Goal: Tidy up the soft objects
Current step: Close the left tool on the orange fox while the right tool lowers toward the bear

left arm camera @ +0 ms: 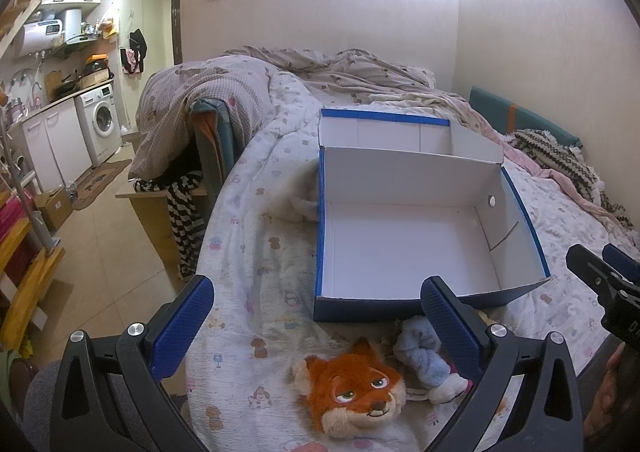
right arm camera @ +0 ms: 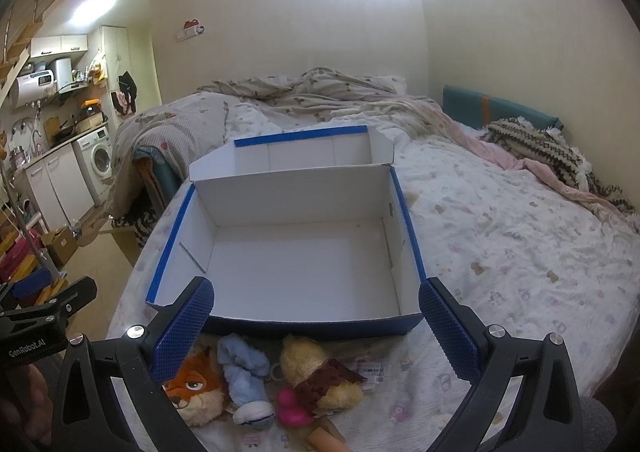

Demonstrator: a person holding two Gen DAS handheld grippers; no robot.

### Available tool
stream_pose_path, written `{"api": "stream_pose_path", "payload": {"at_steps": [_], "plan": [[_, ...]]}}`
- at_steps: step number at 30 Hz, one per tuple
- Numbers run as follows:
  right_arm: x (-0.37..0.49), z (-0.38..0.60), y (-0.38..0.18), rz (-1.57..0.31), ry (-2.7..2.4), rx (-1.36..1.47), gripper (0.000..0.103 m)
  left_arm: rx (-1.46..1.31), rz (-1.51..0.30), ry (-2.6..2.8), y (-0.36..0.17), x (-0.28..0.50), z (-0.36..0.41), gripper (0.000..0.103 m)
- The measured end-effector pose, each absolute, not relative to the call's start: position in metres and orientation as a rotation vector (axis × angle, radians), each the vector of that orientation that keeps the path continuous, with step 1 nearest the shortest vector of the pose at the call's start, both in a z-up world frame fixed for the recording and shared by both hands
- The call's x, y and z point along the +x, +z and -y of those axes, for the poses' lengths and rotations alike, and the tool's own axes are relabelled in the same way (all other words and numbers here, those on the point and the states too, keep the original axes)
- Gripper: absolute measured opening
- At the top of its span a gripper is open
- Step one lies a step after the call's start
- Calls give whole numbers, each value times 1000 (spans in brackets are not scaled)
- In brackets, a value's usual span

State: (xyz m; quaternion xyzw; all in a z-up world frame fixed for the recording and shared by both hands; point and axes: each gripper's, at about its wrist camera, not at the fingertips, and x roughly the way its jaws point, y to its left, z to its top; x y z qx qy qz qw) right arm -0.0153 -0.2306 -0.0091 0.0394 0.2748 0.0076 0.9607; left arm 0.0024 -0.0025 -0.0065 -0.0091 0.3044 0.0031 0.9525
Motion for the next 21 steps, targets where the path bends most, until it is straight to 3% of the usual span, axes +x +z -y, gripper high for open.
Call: {"api": "stream_pose_path", "payload": {"at_steps": [12, 21], "plan": [[12, 241, -6, -668, 85, 143, 103, -39, -769, 17, -15, 29, -2, 103], [59, 242, -51, -999, 148, 135, 103, -54, -1129, 10, -68, 71, -3, 103]]}}
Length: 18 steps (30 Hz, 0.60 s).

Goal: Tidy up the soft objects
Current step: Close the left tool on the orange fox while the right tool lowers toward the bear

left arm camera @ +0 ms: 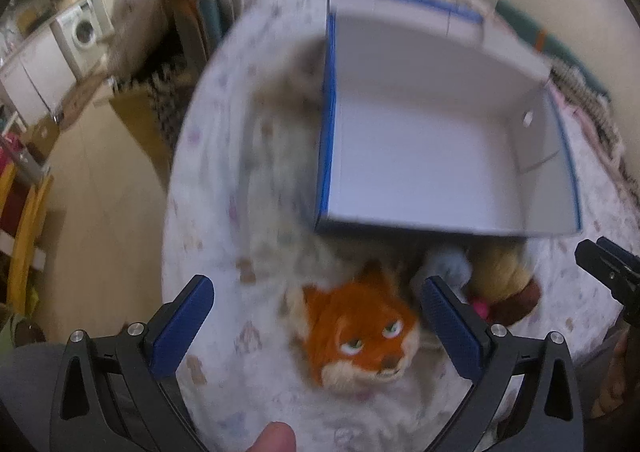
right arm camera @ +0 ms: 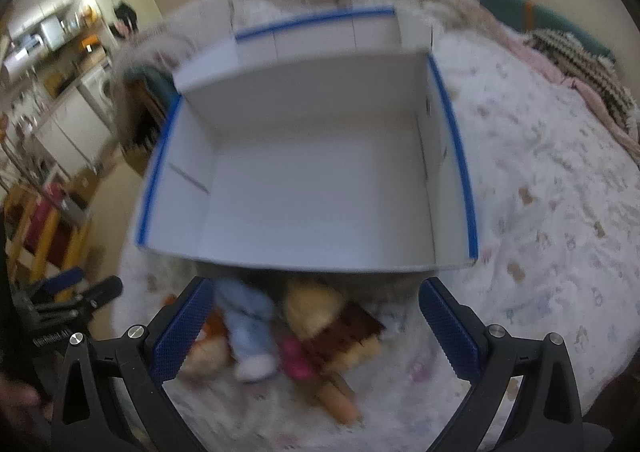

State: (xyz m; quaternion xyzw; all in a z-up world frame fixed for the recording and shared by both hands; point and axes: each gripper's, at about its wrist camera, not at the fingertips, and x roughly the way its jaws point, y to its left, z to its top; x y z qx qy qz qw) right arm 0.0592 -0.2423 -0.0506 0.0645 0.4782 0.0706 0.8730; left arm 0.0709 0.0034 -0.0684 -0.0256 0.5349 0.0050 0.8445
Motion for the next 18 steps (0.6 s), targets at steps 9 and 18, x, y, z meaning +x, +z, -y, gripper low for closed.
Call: {"api": "stream_pose_path", "payload": {"at_steps": [9, 18], "plan": [[55, 272, -103, -1130, 98, 253, 103, -57, -1320, -38, -124, 76, -1, 103], [57, 274, -109, -1139, 76, 270, 103, -156, -1462, 15, -167, 89, 24, 103]]}}
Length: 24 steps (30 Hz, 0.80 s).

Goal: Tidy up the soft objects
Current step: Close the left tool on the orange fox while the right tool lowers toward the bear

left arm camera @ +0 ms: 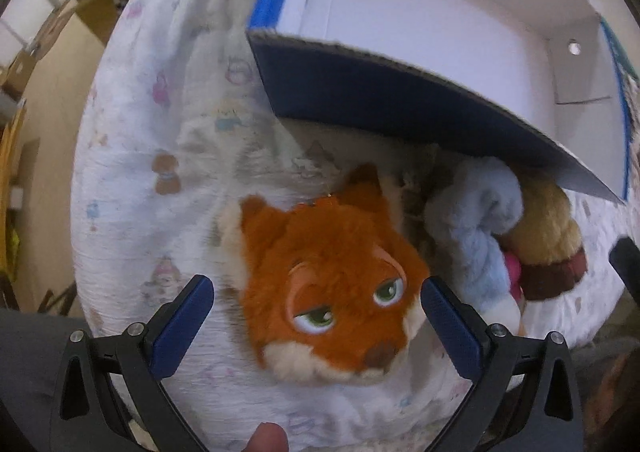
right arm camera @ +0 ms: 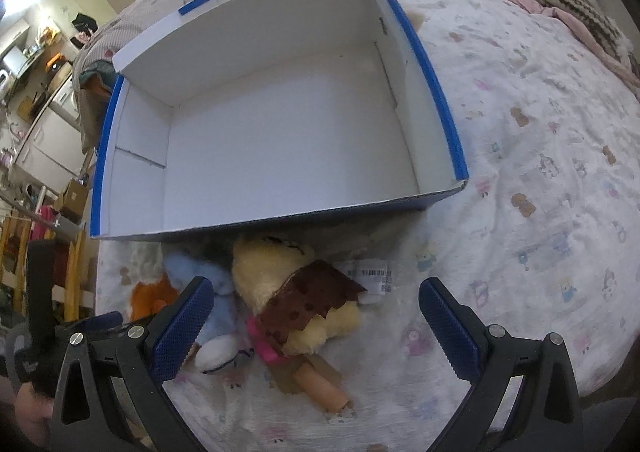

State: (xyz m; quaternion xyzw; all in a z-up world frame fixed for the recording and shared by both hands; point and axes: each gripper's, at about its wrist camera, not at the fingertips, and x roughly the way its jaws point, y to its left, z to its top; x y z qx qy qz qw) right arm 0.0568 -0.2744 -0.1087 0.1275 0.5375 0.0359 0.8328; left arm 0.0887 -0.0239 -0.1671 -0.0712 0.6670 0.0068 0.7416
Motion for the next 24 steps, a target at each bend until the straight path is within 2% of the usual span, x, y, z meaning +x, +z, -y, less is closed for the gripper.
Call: {"api": "stream_pose_path", "payload": {"at_steps": [16, 17, 18, 22, 24], "plan": [[64, 270, -115, -1149, 64, 229, 103, -155, -1568, 102, -238, 111, 47, 102], [64, 269, -116, -1151, 65, 226, 103, -159, -1548, 104, -237, 110, 48, 98], [64, 268, -116, -1153, 65, 224, 103, -175, -1527, 96, -236, 109, 50, 87], [65, 267, -118, -1160, 64, 211, 103, -134, -1482, 68, -229, 106, 54, 77], [65, 266, -118, -1158, 70, 212, 103, -138, -1483, 53, -223, 104, 55, 75]]}}
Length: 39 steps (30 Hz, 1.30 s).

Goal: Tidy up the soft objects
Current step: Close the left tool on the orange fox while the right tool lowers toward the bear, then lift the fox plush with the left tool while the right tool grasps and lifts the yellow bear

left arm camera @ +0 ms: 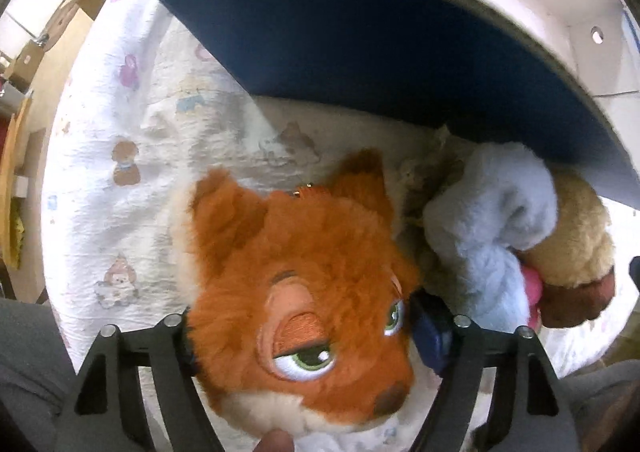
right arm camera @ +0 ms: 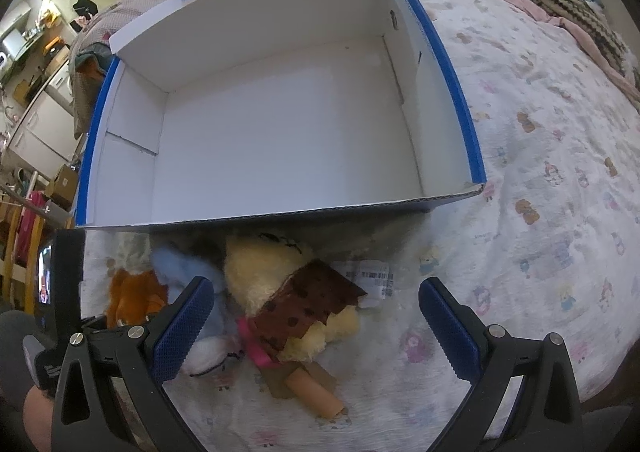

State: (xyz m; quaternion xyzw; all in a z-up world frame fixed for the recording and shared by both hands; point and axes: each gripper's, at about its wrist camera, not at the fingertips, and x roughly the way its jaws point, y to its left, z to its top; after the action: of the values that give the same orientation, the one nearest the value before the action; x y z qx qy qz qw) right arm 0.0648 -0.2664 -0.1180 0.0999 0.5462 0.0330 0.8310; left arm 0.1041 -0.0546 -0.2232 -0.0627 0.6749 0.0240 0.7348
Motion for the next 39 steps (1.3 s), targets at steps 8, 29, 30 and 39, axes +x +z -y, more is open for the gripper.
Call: {"api": "stream_pose_path", "payload": {"at_steps": [8, 29, 30, 39], "plan": [[70, 268, -125, -1191, 83, 249, 103, -68, -1436, -23, -173, 102, 38, 57], [64, 304, -136, -1234, 75, 455, 103, -21, -1417, -89, -216, 108, 26, 37], [64, 303, -138, -1247, 85, 461, 103, -54, -1428, -93, -216, 108, 20, 37], [80, 255, -151, -1322, 193, 300, 91, -180, -1444, -114, -215, 106, -22, 38]]}}
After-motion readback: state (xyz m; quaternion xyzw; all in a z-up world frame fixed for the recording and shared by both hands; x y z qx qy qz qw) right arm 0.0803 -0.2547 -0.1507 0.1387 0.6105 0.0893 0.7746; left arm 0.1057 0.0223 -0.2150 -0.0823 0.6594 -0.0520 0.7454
